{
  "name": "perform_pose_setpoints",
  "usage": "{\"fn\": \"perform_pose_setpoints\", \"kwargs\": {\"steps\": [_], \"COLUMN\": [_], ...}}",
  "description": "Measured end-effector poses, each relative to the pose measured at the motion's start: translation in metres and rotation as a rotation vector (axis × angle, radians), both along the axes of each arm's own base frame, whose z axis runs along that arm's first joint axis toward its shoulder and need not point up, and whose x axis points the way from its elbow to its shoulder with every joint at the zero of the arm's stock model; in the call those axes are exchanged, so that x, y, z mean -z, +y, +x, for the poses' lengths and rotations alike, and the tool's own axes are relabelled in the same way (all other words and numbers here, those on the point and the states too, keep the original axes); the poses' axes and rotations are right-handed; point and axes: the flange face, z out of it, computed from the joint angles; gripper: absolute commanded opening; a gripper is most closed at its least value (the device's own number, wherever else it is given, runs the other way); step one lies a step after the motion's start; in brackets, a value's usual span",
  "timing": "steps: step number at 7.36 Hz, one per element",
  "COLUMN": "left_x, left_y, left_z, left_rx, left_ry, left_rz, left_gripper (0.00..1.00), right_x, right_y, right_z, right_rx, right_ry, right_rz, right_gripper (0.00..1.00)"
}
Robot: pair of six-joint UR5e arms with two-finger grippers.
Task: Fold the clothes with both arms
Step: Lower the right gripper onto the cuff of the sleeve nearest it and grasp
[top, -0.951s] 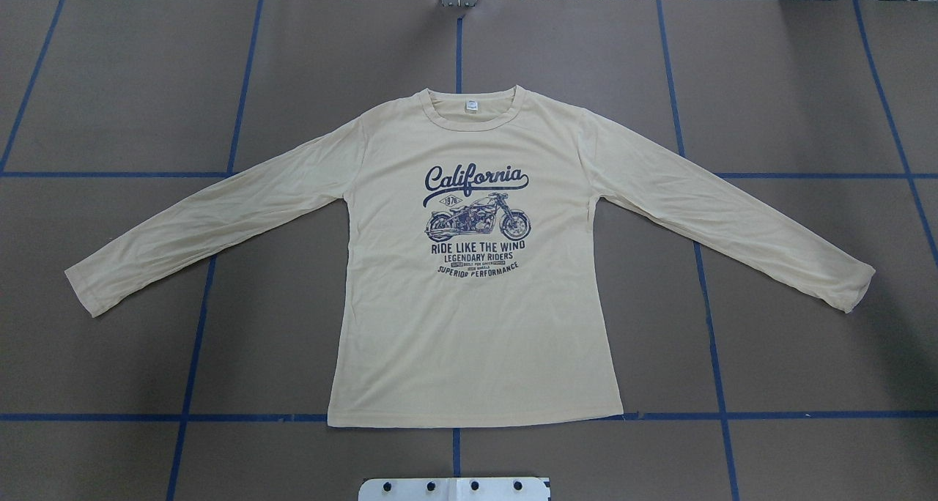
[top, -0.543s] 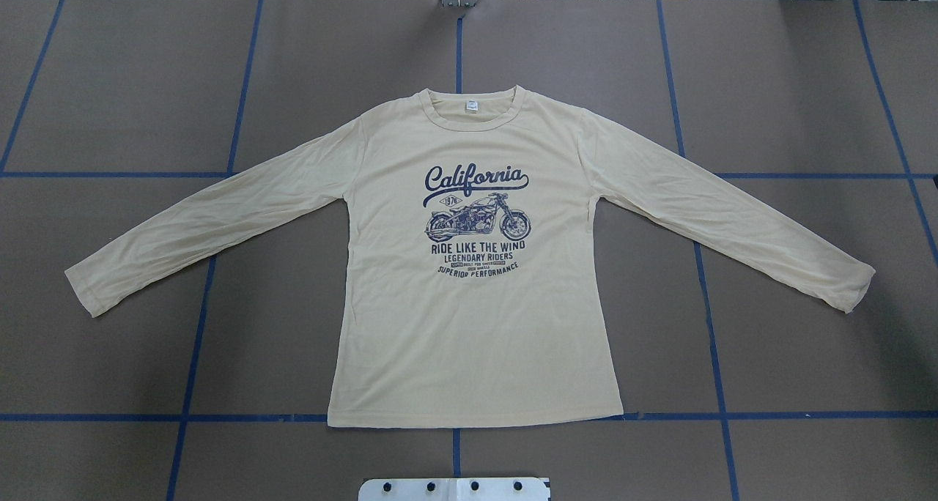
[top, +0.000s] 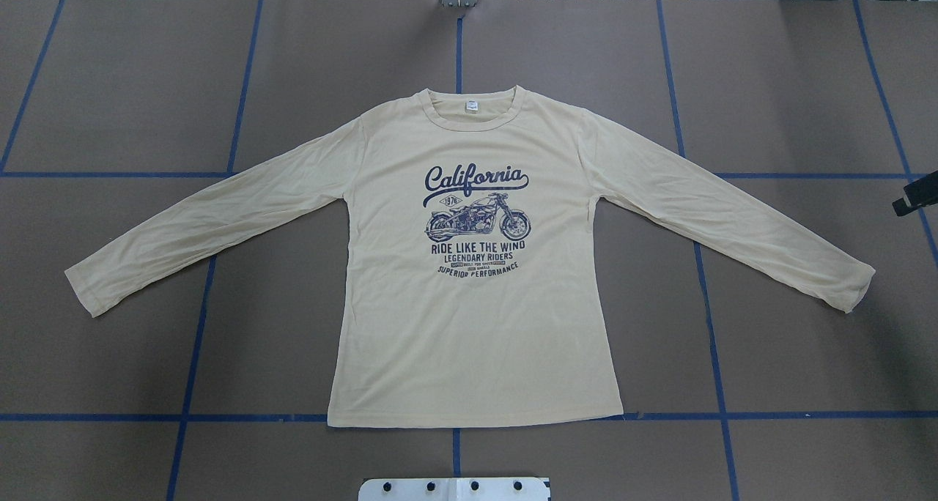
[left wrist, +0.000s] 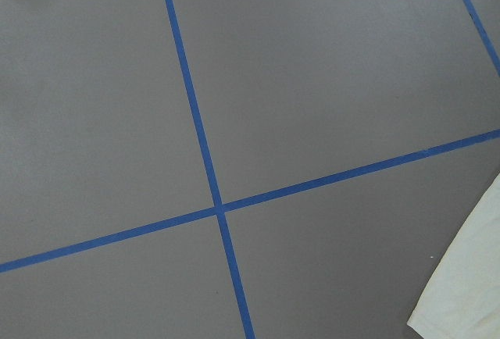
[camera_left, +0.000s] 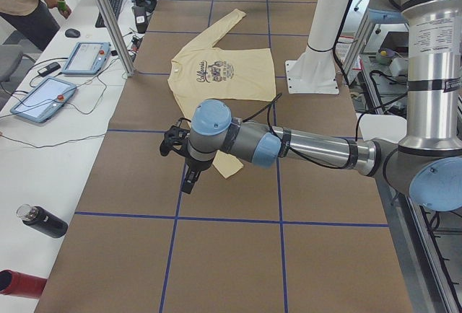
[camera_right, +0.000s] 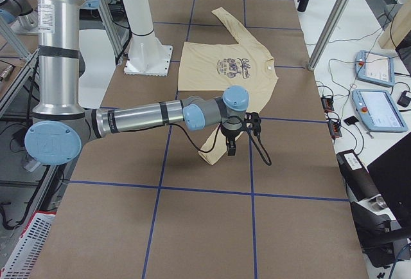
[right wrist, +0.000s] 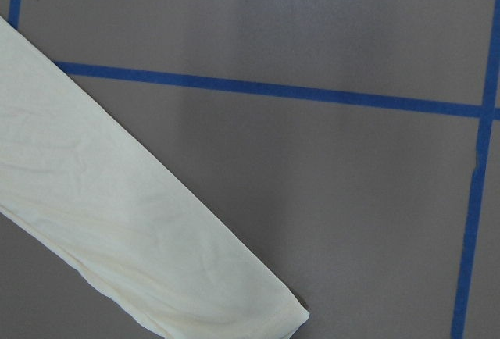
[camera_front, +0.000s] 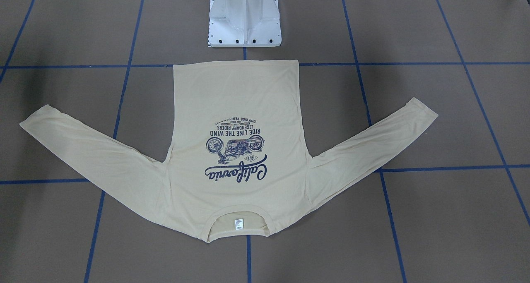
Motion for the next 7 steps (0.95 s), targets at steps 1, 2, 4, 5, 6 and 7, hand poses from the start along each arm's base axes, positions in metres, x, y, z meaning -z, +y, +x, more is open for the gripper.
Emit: {"fn": "perform_pose_setpoints", "kwargs": {"steps": [1,2,4,5,6,7], "left_x": [0.002,0.005,0.012,0.018,0.023,0.025], "left_y": [0.000,0.000,0.001,0.002,0.003,0.003], "left_z": [0.000,0.001,0.002,0.003,0.004,0.005], "left_rx": [-0.001,-0.002,-0.010,-0.019,-0.022,-0.023], "left_ry": [0.002,0.005,0.020,0.038,0.046,0.050], "left_rz": [0.002,0.009,0.022,0.033,0.041,0.044], "left_gripper": [1.00,1.00,1.00,1.00,1.00,1.00], "right_x": [-0.008,-0.015,-0.030,-0.041,-0.056,-0.068], "right_y": [0.004,0.008,0.017,0.027,0.034,0.039], "right_z": [-0.004,-0.006,-0.009,-0.009,-0.018,-0.035], "right_rx": [0.004,-0.002,-0.058,-0.099,-0.128,-0.152], "right_ry": [0.013,0.019,0.005,-0.013,-0.031,-0.047], "right_rz": [-0.013,-0.037,-0.104,-0.121,-0.131,-0.144], "right_gripper": [0.99,0.98,0.98,0.98,0.96,0.95]}}
